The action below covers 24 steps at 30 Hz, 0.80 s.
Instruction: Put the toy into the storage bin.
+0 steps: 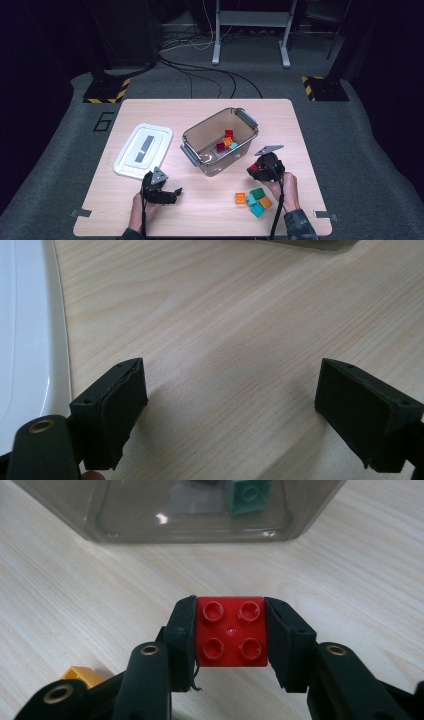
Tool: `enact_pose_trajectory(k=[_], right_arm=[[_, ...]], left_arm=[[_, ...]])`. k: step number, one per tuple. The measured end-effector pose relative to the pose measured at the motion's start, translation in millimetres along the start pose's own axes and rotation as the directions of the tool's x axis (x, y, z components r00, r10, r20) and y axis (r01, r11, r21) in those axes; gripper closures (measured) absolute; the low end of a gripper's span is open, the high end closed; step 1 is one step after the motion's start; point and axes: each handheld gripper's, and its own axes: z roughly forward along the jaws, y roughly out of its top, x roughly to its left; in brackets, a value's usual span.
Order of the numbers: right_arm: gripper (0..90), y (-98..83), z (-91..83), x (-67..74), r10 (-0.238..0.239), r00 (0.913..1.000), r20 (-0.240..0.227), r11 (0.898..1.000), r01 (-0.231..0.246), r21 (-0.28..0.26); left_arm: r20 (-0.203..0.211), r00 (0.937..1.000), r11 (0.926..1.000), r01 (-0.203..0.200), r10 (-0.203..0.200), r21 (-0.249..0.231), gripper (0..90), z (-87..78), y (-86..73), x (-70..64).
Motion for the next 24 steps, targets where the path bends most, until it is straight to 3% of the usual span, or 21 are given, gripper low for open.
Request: enact_pose_trajectory(k=[7,24], right_arm=[[58.5,5.9,-12.2,-11.1,0.024,0.9993,0.028,0.999,-0.023,-0.031],[58.6,31.8,-48.2,-28.8,0.03,0.9958,0.086,0.995,-0.022,-0.096]], left_arm=[[0.002,1.0,1.0,0.001,-0.001,-0.003,13.0,0.2,-0.1,0.0],[0.002,1.0,1.0,-0.003,0.003,-0.005,13.0,0.4,-0.3,0.4]])
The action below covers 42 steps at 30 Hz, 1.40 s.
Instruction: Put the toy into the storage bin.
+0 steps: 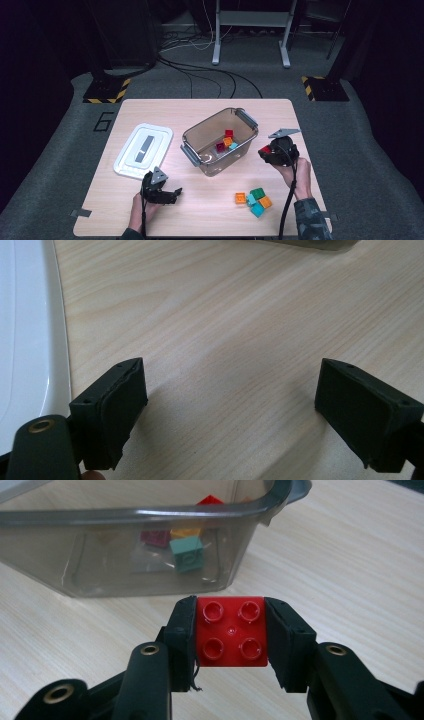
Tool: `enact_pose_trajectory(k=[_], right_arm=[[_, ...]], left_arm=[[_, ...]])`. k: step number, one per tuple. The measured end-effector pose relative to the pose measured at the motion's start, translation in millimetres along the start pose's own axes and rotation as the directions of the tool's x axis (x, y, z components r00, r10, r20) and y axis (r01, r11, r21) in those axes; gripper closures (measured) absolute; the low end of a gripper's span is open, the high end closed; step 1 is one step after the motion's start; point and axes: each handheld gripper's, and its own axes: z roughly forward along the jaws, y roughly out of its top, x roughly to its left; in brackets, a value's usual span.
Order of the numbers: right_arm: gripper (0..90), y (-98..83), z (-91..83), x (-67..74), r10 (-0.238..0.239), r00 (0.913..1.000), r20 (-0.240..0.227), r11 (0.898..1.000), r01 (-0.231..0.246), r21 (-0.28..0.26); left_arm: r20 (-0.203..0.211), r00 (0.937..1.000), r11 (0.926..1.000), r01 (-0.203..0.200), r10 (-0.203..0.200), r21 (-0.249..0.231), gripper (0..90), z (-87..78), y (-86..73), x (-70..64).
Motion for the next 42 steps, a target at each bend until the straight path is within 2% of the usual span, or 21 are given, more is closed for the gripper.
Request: enact_pose_trajectory(k=[27,34,42], right_arm=[[58.6,53.3,-31.4,-12.8,-0.023,0.9978,0.063,0.997,0.027,-0.07],[58.6,68.6,-32.9,-12.4,-0.043,0.9964,0.074,0.995,0.049,-0.087],[58.6,85.8,-21.9,-8.8,-0.053,0.9969,0.058,0.994,0.059,-0.094]], left_arm=[[0.0,1.0,0.9999,-0.003,0.003,0.01,13.0,-0.7,0.3,0.1],[0.001,1.0,1.0,-0.002,0.002,0.008,13.0,-0.6,0.3,0.1],[0.001,1.0,1.0,-0.002,0.002,0.007,13.1,-0.6,0.3,0.1]])
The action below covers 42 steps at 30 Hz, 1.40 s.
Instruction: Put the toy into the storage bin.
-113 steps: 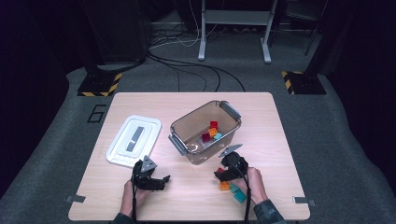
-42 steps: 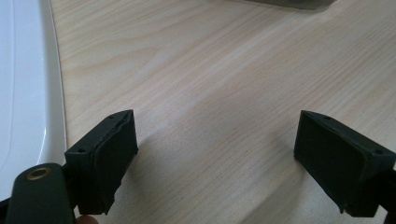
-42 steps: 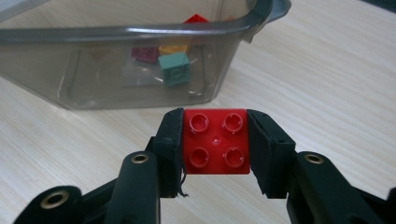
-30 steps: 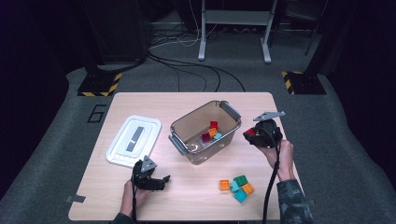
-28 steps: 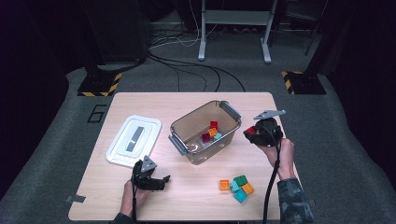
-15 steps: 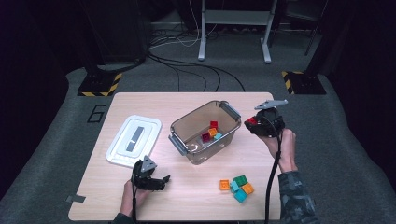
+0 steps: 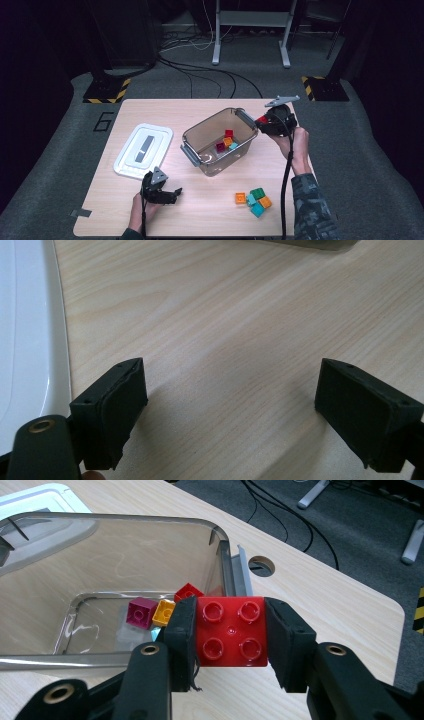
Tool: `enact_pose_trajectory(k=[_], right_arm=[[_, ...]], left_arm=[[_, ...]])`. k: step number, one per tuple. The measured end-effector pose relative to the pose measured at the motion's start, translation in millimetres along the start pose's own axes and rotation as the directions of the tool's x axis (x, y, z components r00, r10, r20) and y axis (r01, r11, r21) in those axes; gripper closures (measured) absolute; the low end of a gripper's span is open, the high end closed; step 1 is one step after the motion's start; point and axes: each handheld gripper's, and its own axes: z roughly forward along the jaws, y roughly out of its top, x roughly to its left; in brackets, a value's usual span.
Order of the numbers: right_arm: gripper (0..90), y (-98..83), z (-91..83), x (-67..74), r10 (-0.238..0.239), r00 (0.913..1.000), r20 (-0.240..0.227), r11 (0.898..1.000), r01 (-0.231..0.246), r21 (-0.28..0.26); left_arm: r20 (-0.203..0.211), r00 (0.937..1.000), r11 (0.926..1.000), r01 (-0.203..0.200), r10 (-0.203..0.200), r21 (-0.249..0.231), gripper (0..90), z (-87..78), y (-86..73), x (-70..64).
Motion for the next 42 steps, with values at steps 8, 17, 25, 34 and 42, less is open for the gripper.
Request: enact_pose_trajectory(k=[8,17,25,34,42], right_arm=[[58.6,8.8,15.6,1.8,-0.013,0.9998,-0.015,1.0,0.013,0.006],[58.6,14.8,38.8,4.8,-0.017,0.9994,-0.029,0.999,0.018,0.035],[55.3,18.1,55.7,12.5,-0.037,0.9976,-0.059,0.997,0.041,0.06],[20.2,13.7,42.7,16.9,-0.034,0.998,-0.052,0.999,0.035,0.017],[11.3,-3.0,16.3,16.8,-0.013,0.9984,-0.054,1.0,0.012,-0.015]], left_arm=[[0.0,1.0,1.0,0.0,0.0,0.0,13.0,0.0,0.0,0.0],[0.0,1.0,1.0,0.0,0.0,0.001,13.1,0.0,0.0,0.1],[0.0,1.0,1.0,0.0,0.0,0.0,13.1,0.0,0.0,0.1],[0.001,1.0,1.0,0.0,0.0,0.001,13.1,0.0,0.0,0.1],[0.0,1.0,1.0,-0.001,0.001,0.0,13.1,0.0,0.0,0.0]])
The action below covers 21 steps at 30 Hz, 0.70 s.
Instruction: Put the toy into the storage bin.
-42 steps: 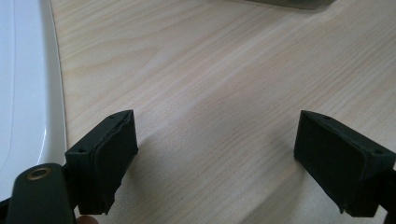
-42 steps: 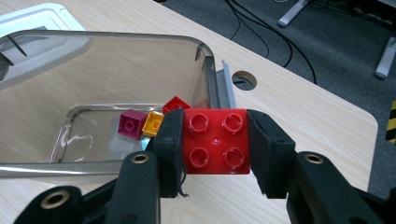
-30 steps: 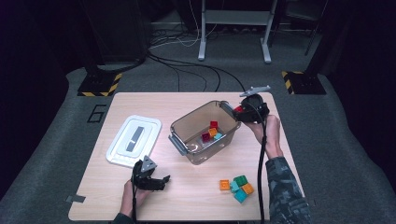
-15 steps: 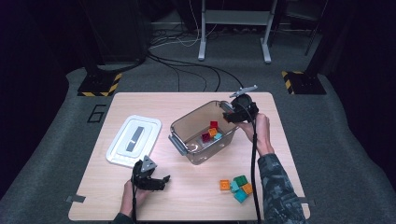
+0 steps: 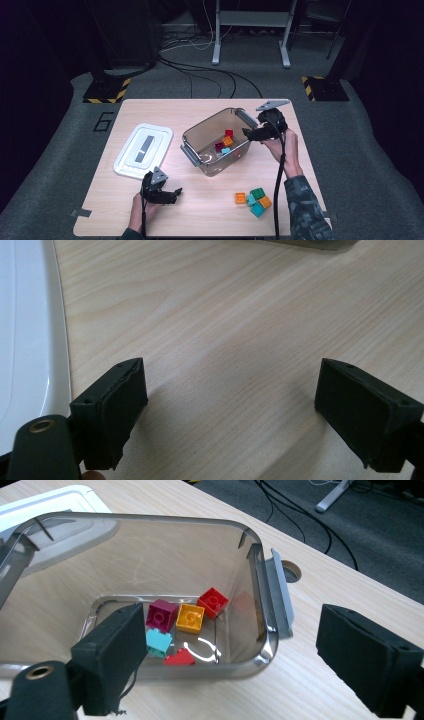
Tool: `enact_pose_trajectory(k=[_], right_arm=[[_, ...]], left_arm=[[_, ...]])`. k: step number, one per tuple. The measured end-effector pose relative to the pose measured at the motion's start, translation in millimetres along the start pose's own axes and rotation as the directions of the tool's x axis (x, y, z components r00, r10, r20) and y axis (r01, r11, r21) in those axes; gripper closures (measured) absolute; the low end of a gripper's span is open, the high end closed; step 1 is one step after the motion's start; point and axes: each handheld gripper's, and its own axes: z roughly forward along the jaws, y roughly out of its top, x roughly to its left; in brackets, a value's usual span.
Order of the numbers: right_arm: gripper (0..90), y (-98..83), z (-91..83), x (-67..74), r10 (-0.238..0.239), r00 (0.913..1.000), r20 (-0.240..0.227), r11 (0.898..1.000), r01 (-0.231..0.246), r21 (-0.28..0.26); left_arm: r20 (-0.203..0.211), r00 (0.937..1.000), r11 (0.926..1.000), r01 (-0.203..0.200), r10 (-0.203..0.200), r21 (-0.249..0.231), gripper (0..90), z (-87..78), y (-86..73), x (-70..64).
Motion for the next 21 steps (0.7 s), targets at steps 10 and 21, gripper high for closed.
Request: enact_pose_trajectory(k=[10,21], right_arm=[[7.8,-32.4,-22.8,2.4,0.024,0.9997,0.009,1.0,-0.024,0.0],[6.5,-78.5,-30.5,7.6,0.063,0.9979,0.019,0.998,-0.063,0.027]], left_arm=[[-0.002,1.0,1.0,0.007,-0.007,-0.003,13.1,0.2,0.0,-0.5],[-0.003,1.0,1.0,0.005,-0.005,-0.003,13.1,0.2,0.0,-0.5]])
